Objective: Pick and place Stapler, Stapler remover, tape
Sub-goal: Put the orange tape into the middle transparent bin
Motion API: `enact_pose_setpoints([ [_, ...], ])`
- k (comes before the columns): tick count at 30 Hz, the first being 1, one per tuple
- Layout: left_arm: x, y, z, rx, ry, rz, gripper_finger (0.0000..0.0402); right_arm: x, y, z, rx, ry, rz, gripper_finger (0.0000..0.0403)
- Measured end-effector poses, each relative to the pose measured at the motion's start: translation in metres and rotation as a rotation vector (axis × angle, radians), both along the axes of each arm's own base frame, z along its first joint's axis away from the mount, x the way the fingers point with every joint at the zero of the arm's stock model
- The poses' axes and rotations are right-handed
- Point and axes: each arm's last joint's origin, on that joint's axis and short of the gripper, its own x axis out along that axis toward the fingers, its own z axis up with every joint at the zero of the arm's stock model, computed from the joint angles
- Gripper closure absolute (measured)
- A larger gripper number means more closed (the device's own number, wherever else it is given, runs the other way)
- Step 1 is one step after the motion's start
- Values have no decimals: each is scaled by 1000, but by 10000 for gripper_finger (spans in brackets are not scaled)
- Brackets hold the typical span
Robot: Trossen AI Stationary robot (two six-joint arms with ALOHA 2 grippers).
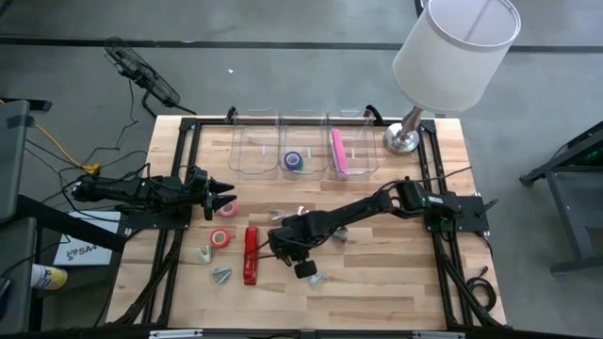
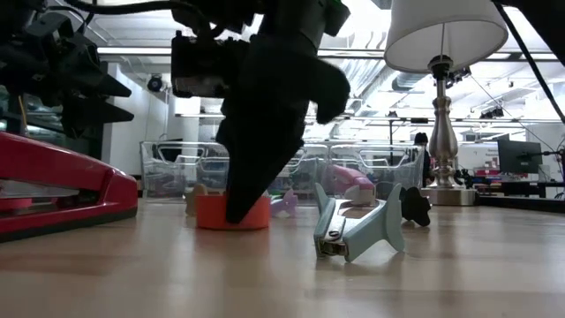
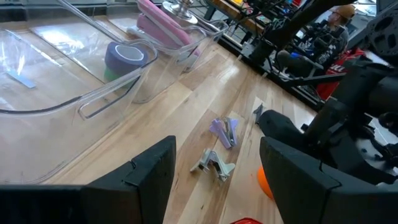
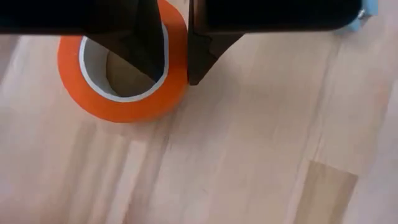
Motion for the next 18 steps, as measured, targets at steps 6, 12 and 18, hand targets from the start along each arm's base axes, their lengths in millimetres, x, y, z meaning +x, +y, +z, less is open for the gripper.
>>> enact_pose_setpoints([
  [6, 0, 0, 0, 0, 0, 0, 172, 1, -1, 23, -14, 34, -37, 372],
  [12, 0, 0, 0, 1, 0, 1, 172, 3, -11, 55, -10, 63, -91, 372],
  [18, 0, 0, 0, 1, 0, 1, 172, 1, -33, 82, -32, 101, -165, 372],
])
